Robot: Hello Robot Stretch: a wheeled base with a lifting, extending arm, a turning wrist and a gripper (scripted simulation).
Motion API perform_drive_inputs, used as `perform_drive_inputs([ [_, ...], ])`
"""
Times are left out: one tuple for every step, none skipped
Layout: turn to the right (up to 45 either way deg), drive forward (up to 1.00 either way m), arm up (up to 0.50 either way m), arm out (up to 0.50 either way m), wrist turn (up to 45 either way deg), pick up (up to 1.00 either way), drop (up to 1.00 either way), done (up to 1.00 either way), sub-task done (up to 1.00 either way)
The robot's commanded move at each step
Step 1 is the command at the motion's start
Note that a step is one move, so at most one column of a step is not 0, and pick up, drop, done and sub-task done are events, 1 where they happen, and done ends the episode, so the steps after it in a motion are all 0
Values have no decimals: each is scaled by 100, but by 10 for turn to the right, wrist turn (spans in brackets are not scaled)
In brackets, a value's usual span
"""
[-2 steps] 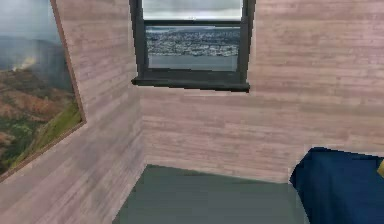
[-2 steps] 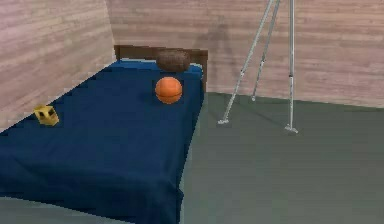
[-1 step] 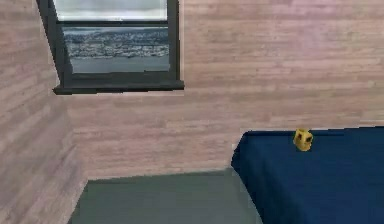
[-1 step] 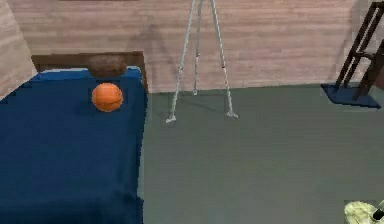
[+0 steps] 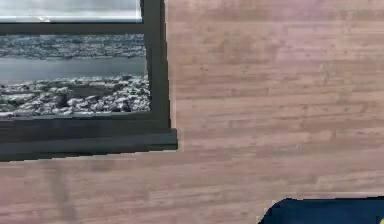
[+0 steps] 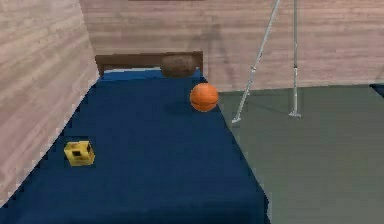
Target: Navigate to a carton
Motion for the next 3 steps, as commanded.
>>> perform_drive_inputs([
  [450,0,0,0,0,0,0,0,0],
  [90,0,0,0,0,0,0,0,0],
  [0,0,0,0,0,0,0,100,0],
])
